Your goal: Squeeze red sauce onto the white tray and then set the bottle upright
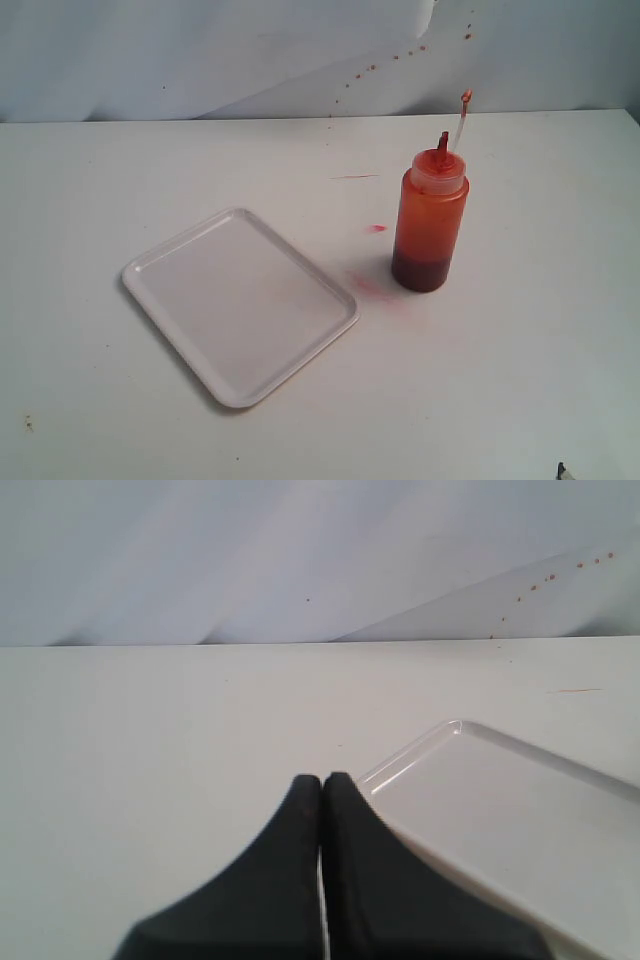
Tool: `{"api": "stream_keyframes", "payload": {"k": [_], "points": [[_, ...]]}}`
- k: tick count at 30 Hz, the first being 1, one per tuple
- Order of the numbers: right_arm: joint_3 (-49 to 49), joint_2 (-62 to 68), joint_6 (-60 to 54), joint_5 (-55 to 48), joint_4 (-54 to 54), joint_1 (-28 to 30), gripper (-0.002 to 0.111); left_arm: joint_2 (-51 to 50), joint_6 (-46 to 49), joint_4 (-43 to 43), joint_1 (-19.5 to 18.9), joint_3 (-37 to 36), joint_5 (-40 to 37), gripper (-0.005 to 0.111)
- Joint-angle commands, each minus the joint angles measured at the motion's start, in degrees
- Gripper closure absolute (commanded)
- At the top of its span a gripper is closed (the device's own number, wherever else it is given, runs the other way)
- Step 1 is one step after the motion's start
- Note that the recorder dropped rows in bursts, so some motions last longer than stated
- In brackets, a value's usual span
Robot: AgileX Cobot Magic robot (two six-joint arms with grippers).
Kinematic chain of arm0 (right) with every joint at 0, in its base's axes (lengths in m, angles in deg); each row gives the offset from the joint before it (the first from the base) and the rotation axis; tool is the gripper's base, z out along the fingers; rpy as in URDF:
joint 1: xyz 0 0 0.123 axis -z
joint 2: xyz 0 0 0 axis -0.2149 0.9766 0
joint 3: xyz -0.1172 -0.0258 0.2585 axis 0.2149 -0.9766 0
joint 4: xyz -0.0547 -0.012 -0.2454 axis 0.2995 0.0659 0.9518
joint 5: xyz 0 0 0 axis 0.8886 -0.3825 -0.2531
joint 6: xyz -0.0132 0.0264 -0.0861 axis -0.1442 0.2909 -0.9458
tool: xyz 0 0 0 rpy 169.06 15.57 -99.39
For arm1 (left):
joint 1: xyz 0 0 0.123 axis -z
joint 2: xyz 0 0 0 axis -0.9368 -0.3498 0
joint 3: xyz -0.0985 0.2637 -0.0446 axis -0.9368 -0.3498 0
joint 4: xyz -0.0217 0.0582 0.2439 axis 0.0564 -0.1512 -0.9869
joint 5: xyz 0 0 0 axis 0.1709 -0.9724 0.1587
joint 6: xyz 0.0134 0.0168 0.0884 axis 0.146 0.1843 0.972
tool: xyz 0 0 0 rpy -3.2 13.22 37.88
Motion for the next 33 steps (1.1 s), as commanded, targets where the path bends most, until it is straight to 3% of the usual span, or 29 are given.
{"api": "stream_keyframes", "payload": {"k": [1,18,22,29,33], "points": [[-0.22,-0.34,-0.19,-0.01,-0.28,-0.08,0.108,0.26,-0.18,0.49,-0.16,-0.29,-0.02,0.107],[-0.22,-0.34,-0.19,-0.01,-0.28,-0.08,0.108,0.26,-0.18,0.49,-0.16,-0.29,-0.02,0.107],[-0.22,-0.34,-0.19,-0.01,-0.28,-0.08,0.108,0.26,-0.55,1.45,-0.16,-0.29,7.14,0.107],[-0.22,-0.34,-0.19,-0.01,-0.28,-0.08,0.108,0.26,-1.0,14.86,-0.16,-0.29,18.76,0.107],[-0.22,-0.34,-0.13,-0.01,-0.28,-0.08,0.108,0.26,-10.43,23.87,-0.16,-0.29,21.67,0.107]]}}
